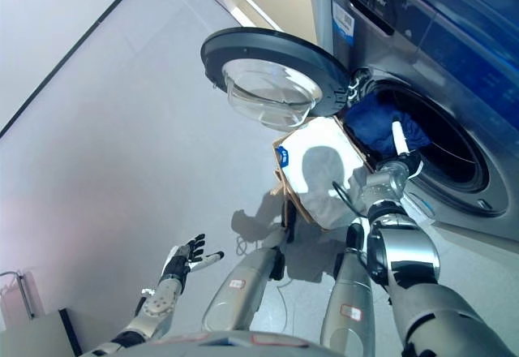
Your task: Put the clothes in the basket into the washing machine.
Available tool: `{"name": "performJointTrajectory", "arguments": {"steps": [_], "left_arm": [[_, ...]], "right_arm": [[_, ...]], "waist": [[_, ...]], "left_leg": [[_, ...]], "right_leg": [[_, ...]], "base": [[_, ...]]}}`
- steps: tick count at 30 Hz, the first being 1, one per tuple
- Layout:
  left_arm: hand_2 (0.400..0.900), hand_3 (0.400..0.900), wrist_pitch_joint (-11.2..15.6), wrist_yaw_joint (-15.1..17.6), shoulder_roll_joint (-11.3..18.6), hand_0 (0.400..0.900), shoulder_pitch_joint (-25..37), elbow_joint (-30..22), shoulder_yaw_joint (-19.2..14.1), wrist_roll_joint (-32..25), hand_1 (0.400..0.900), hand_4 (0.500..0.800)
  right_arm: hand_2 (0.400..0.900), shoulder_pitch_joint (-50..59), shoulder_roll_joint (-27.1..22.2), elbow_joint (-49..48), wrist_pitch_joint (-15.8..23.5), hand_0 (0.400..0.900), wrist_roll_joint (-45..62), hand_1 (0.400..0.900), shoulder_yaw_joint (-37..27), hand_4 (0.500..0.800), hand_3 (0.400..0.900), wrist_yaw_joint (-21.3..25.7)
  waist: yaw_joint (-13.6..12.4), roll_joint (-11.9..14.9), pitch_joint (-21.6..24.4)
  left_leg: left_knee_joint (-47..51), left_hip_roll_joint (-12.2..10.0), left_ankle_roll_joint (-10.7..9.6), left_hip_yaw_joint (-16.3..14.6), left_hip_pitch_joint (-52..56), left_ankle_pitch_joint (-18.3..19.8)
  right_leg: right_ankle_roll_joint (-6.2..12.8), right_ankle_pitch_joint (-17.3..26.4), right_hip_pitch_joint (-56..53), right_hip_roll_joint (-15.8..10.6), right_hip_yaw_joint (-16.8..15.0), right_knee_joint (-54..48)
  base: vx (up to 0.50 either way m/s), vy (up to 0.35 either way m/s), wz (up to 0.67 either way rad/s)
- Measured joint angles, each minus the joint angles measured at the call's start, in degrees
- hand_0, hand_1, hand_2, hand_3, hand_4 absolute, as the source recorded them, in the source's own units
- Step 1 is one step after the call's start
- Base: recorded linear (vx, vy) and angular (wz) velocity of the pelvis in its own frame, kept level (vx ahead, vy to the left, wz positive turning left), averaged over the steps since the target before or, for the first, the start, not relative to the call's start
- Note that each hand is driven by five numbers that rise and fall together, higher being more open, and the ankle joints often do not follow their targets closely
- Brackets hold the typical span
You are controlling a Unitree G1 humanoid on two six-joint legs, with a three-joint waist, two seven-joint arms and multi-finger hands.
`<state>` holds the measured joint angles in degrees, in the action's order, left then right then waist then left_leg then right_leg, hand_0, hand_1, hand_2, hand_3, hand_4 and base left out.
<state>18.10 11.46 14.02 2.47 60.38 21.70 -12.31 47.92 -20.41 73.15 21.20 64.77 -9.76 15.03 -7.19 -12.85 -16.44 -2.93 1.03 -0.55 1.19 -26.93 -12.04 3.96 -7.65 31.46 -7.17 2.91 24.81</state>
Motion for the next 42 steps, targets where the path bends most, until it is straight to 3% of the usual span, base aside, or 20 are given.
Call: {"name": "performJointTrajectory", "arguments": {"steps": [5, 8, 9, 13, 21, 29, 35, 42], "left_arm": [[0.9, 0.9, -0.27, -0.8, -0.09, 0.9, -0.18, -0.14, 0.06, -0.09, 0.9, 0.8], [0.9, 0.9, -0.27, -0.83, -0.11, 0.9, -0.58, -0.17, 0.1, -0.29, 0.9, 0.8], [0.9, 0.9, -0.25, -0.85, -0.12, 0.9, -0.81, -0.18, 0.22, -0.33, 0.9, 0.8], [0.9, 0.9, -0.37, -0.89, -0.12, 0.9, -1.99, -0.49, 0.38, -1.2, 0.9, 0.8], [0.9, 0.9, -0.64, -2.6, -0.76, 0.9, -2.04, -0.01, 0.26, -1.19, 0.9, 0.8], [0.9, 0.9, -3.03, -4.21, -1.18, 0.9, -3.18, 3.85, -0.21, -0.4, 0.9, 0.8], [0.9, 0.9, -3.11, -4.46, -2.27, 0.9, -3.01, 6.57, -4.06, 2.83, 0.9, 0.8], [0.9, 0.9, -4.29, -5.13, -2.21, 0.9, -4.33, 11.65, -6.53, 6.29, 0.9, 0.8]], "right_arm": [[0.4, 3.82, -3.86, -0.37, 1.65, 0.4, 3.91, 0.4, -5.04, 0.5, 0.4, 2.79], [0.424, 5.98, -7.5, -2.01, 5.07, 0.424, 3.66, 0.424, -5.79, 0.514, 0.424, 6.24], [0.9, 7.18, -9.06, -2.03, 5.4, 0.9, 3.72, 0.9, -5.83, 0.8, 0.9, 7.28], [0.9, 7.61, -10.41, -0.67, 4.71, 0.9, 3.74, 0.9, -4.47, 0.8, 0.9, 8.03], [0.9, 5.57, -9.68, 4.45, -0.08, 0.9, 3.48, 0.9, -2.53, 0.8, 0.9, 0.98], [0.9, -12.9, 0.72, 7.85, -5.01, 0.9, -3.23, 0.9, -0.99, 0.8, 0.9, -3.24], [0.9, -28.1, 3.43, 8.06, -7.5, 0.9, -16.24, 0.9, 1.78, 0.8, 0.9, -5.53], [0.9, -44.0, 4.73, 9.14, -9.86, 0.9, -34.9, 0.9, 6.93, 0.8, 0.9, -5.85]], "waist": [[-0.71, -0.93, 0.99], [-1.5, -2.29, 2.02], [-1.85, -2.91, 2.49], [-2.29, -4.82, 3.93], [-1.95, -4.22, 4.2], [-0.94, 3.28, 9.38], [1.42, 5.23, 11.16], [3.85, 9.45, 17.04]], "left_leg": [[1.5, 0.08, 0.28, -0.71, 0.87, -0.5], [2.41, 0.13, 0.27, -0.62, 1.22, -0.68], [2.67, 0.15, 0.2, -0.55, 1.21, -0.74], [3.24, 0.05, 0.2, 0.34, 1.44, -1.2], [3.32, -0.65, -0.3, 0.4, 3.95, -0.58], [3.91, -2.05, -1.45, 0.17, 8.81, 1.4], [4.95, -2.37, -1.72, 0.2, 13.61, 2.25], [5.35, -3.02, -2.15, 0.26, 17.95, 3.87]], "right_leg": [[0.21, 0.14, -0.15, 0.0, -0.74, -0.7], [0.31, 0.16, -0.35, -0.2, -0.63, -1.06], [0.32, 0.16, -0.31, -0.14, -0.56, -1.21], [0.37, 0.13, -0.85, -0.01, 0.3, -1.79], [0.51, 0.01, -3.74, 0.45, 0.5, -2.92], [-0.51, -0.56, -8.87, 1.75, 0.82, -5.46], [-0.72, -1.0, -14.05, 2.04, 1.02, -7.23], [-0.87, -1.26, -19.98, 2.92, 1.6, -10.66]], "base": [[0.03, -0.015, 0.01], [0.05, -0.034, 0.13], [0.0, -0.026, 0.07], [0.04, -0.053, -0.02], [0.06, -0.064, -0.05], [0.06, -0.052, -0.03], [0.06, -0.028, -0.02], [0.03, -0.009, 0.01]]}}
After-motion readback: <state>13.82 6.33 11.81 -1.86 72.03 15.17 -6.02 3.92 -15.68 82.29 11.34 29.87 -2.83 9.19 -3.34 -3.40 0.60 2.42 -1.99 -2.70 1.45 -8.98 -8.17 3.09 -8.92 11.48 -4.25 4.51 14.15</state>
